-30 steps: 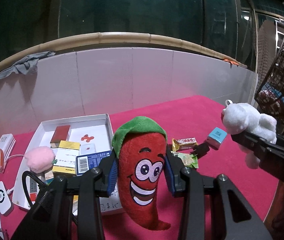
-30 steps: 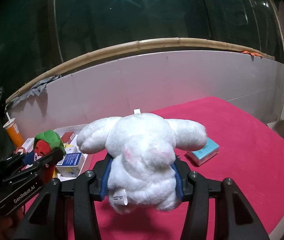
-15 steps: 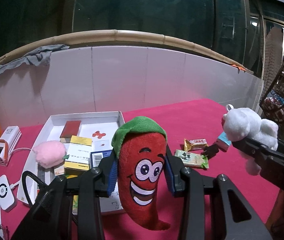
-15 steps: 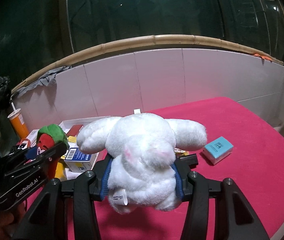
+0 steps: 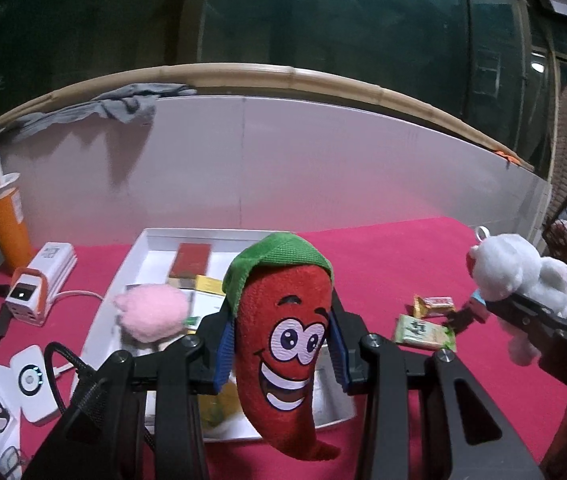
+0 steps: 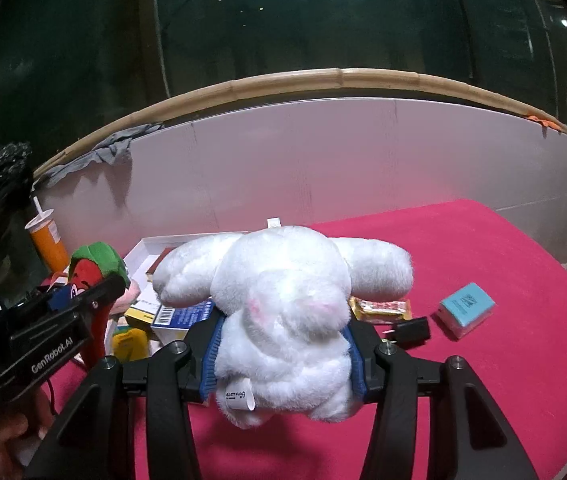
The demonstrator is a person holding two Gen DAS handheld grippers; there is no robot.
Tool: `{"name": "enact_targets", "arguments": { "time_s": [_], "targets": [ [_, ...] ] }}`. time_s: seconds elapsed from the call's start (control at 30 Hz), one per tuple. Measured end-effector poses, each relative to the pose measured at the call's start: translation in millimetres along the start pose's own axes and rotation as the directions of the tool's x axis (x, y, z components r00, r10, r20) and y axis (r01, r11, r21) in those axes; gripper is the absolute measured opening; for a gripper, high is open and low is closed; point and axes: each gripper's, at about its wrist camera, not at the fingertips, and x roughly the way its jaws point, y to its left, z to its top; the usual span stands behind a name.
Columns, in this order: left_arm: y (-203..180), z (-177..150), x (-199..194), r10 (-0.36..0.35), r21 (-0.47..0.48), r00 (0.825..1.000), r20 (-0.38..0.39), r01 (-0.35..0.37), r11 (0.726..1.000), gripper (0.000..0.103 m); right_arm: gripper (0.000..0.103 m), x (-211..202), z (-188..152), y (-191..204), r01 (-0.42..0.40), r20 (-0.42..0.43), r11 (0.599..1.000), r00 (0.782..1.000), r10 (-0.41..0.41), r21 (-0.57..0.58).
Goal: Organize objects
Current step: 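Lift the chili plush and bunny plush and carry them toward the tray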
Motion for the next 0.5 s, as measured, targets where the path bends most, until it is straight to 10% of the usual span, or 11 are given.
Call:
{"name": "enact_targets", "arguments": {
  "time_s": [0.5],
  "targets": [
    [53,5,5,0.083,-0.056,0.997,-0.010,-0.083,0.995,0.039,0.054,26,9,49,-0.069,-0.041,0.995,0.997,0.066,-0.073]
  ]
}}
